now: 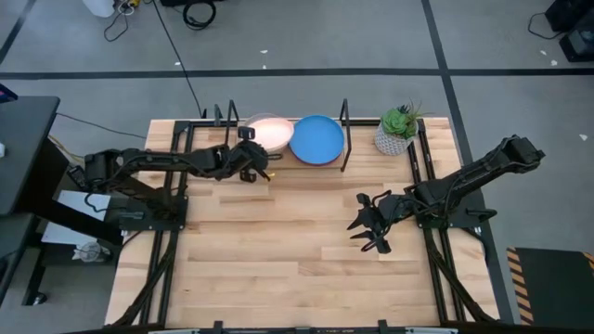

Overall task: Place and stack plates onto a shelf
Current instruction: Stack the light orange on top of the gray plate on the shelf, then return to Home Position

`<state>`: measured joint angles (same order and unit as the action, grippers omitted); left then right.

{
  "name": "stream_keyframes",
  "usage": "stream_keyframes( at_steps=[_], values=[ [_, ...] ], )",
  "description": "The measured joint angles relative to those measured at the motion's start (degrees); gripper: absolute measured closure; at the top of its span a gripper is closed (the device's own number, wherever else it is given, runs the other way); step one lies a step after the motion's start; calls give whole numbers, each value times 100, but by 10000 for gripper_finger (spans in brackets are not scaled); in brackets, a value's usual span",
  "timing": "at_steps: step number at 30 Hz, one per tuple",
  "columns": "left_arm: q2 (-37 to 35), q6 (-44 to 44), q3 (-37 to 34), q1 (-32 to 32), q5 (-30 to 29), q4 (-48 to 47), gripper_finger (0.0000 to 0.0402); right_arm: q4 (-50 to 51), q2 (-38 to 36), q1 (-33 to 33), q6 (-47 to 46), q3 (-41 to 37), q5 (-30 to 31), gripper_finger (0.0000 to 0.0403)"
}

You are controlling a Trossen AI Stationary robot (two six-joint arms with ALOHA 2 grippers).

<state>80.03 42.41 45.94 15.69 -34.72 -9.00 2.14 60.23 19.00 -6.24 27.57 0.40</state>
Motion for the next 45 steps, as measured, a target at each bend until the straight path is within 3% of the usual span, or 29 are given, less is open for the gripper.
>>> stream_keyframes(
  at_steps=[8, 13, 25, 29, 37, 45],
  values=[
    [216, 32, -33, 276, -11, 169, 329, -102, 2, 0, 42, 1, 0, 270],
    [517, 162, -31, 298, -351, 352, 303, -111, 2, 0, 42, 0, 0, 270],
    [375, -785, -16, 173, 516, 292, 211, -89, 3, 0, 3, 0, -1, 270],
    [68, -1236, -13, 172, 1180, 11, 212, -91, 2, 0, 28, 0, -2, 270],
    [-479, -1912, -11, 253, 1770, 389, 225, -74, 4, 0, 201, 0, -50, 270],
    [-22, -2811, -44, 618, 1950, 534, 225, 51, 4, 0, 299, -11, -36, 270]
  ],
)
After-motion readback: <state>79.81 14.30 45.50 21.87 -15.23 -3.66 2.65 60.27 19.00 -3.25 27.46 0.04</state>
